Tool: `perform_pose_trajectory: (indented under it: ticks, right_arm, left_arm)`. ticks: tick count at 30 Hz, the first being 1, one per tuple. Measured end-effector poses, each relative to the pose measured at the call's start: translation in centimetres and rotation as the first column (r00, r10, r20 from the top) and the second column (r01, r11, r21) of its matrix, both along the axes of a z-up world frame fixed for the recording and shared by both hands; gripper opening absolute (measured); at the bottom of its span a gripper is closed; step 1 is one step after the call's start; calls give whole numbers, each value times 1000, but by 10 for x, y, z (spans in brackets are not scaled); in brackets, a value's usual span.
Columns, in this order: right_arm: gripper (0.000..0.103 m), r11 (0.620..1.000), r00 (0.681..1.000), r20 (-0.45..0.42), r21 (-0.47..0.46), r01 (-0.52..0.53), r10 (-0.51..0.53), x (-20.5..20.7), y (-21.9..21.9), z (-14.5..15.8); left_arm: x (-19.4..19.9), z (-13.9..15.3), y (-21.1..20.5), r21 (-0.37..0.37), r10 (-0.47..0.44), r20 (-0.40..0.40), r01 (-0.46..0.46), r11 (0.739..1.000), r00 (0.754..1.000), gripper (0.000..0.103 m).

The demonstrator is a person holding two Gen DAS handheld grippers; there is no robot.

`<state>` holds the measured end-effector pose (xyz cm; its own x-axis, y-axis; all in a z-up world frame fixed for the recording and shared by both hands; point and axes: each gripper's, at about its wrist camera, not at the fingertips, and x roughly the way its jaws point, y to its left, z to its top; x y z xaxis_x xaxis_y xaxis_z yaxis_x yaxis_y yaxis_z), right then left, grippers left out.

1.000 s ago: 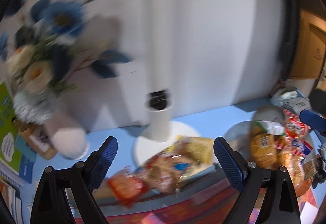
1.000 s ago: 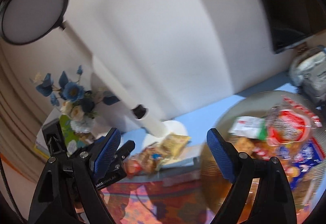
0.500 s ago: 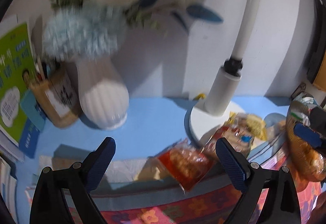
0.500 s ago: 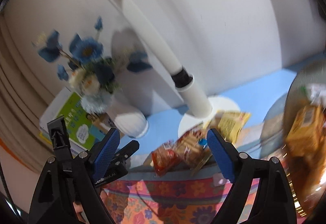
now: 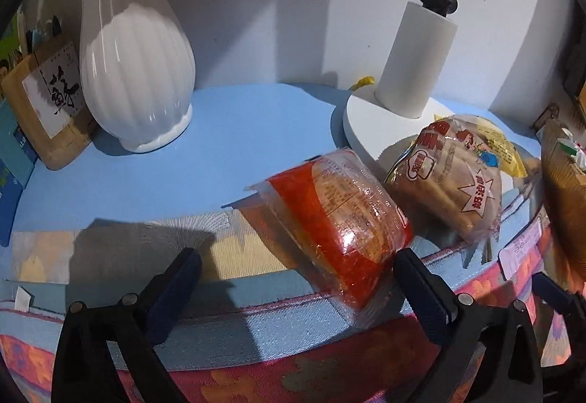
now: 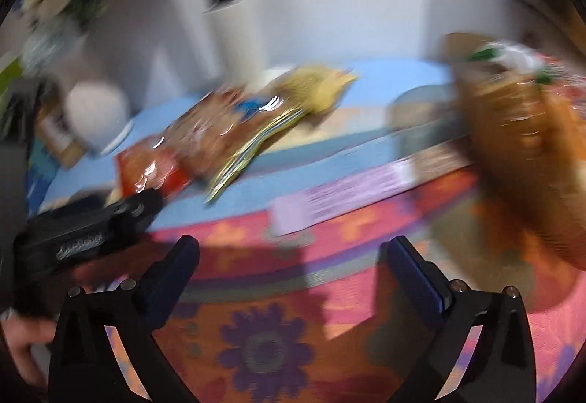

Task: Organize snacks
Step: 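Grasp the red-wrapped bread pack with the left tool while the right tool grasps the pink stick packet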

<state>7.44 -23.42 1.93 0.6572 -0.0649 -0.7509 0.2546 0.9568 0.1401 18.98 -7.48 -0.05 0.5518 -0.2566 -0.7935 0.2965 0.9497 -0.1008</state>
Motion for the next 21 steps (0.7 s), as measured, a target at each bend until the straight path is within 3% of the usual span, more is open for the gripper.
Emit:
perform_pose_trajectory:
  ticks: [4,10,21]
  right_arm:
    - [103,995,999,-45,-99,-9,4,-7,18,1]
    - [103,996,999,-40,-84,-11,8,-27,21,5]
    - [103,997,999,-43,-81,-9,5,-24,21,6]
  left_arm:
    - [-1,0,0,0,0,1,0,1000,1000,103]
    - [0,0,0,0,0,0,0,1000,1000,103]
    - [0,0,1,0,1,0,-1,1000,1000,103]
